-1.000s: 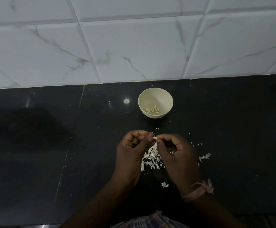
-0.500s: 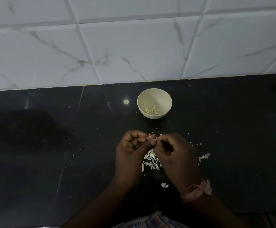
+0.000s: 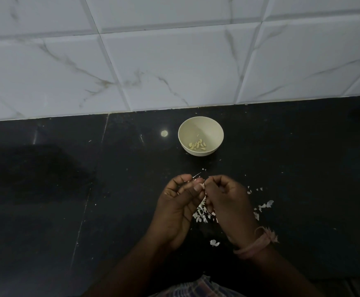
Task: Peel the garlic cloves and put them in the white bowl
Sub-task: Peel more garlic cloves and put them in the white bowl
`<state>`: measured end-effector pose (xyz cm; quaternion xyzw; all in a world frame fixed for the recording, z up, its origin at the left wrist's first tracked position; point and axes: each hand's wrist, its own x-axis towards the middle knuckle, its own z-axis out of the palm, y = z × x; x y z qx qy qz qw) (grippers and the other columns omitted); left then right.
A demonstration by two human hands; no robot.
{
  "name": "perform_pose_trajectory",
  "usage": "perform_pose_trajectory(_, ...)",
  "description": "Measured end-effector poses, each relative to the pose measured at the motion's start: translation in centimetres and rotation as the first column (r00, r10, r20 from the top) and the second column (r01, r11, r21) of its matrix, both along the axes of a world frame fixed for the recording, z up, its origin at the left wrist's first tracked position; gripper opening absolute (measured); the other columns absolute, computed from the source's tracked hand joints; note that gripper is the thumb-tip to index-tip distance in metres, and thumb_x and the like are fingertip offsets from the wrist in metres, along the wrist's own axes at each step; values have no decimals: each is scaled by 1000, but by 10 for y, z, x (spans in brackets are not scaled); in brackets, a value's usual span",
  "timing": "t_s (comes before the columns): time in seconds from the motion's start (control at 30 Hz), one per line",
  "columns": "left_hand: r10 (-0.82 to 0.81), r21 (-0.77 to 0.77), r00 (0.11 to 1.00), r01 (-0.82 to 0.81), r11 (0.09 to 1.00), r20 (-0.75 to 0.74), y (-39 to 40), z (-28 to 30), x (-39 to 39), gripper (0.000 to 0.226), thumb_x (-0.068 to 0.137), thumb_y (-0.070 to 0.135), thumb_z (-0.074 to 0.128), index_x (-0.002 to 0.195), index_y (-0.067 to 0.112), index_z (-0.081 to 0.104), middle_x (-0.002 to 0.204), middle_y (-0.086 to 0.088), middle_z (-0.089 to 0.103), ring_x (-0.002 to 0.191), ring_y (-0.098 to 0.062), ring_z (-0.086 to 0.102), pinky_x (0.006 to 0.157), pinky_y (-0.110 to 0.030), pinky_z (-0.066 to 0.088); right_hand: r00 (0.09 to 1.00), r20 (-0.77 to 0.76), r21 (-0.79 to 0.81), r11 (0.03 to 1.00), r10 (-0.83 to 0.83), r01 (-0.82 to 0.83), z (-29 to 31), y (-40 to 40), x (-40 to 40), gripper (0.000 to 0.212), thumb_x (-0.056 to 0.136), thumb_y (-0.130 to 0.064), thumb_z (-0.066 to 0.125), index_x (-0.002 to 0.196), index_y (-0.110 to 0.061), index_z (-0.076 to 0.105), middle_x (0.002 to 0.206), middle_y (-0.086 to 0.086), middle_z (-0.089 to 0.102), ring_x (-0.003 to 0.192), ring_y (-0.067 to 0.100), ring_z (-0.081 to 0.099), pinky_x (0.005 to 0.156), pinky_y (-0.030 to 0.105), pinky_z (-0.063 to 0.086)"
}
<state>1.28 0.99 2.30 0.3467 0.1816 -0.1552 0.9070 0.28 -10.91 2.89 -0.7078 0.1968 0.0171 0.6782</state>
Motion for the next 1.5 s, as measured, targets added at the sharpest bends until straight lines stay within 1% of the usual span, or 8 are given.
perform_pose_trajectory(0.13,11,-78,997,-17,997,-74,0,0,2,31,80,-6,64,109,7,63,101,-12,75,85,-16,74,75,-24,61,995,-44,221,970,-90,97,-4,0,0,14,97,-9,58,87,-5,67,58,7,57,52,18,49,51,34,42)
perform_pose_trajectory(0.47,43,-97,991,-55,994,-126,-1,-1,7,28,79,-8,63,103,6,63,100,-14,75,89,-19,75,78,-26,62,996,-8,186,978,-90,90,-9,-2,0,11,96,-10,60,90,-5,68,62,10,59,55,20,52,52,34,46)
perform_pose_trajectory(0.67,42,-56,995,-48,997,-91,-7,4,11,31,76,-8,64,101,8,60,100,-15,75,86,-21,75,78,-28,63,989,140,26,999,-44,41,-4,-5,-3,7,94,-9,67,96,-14,71,82,0,73,72,14,69,68,30,57)
perform_pose_trajectory(0.8,48,-17,998,-48,999,-48,-10,5,13,27,78,-7,66,100,7,61,99,-16,74,84,-22,75,73,-28,63,940,336,-350,934,57,69,-8,-10,-3,9,91,-13,70,97,-21,71,93,-11,69,88,9,68,74,29,58)
perform_pose_trajectory(0.87,54,-1,998,-54,999,-26,-8,4,14,25,78,-7,67,98,7,62,97,-16,75,83,-22,75,72,-28,62,921,376,-432,899,105,75,-11,-11,-3,9,90,-16,71,96,-22,71,92,-14,67,86,10,68,71,32,57)
perform_pose_trajectory(1.03,52,61,998,-55,997,43,-7,1,14,30,73,-6,70,100,5,61,96,-16,74,84,-21,74,79,-32,63,926,368,-413,907,81,85,-12,-8,-2,13,88,-33,66,94,-23,72,90,-14,68,82,8,67,68,35,57)
perform_pose_trajectory(1.3,43,240,983,-86,967,177,-5,-4,14,34,69,-2,75,100,5,62,92,-15,74,89,-22,73,82,-33,59,930,347,-504,860,122,75,-9,-7,4,4,86,-22,75,89,-20,73,82,-13,67,73,5,65,63,32,57)
perform_pose_trajectory(1.5,-7,346,974,-73,935,224,-3,-7,16,34,67,3,79,98,4,63,96,-20,74,93,-28,72,92,-44,56,930,321,-534,846,181,20,-7,-10,8,5,86,-16,75,84,-20,74,77,-11,67,71,8,65,63,29,55)
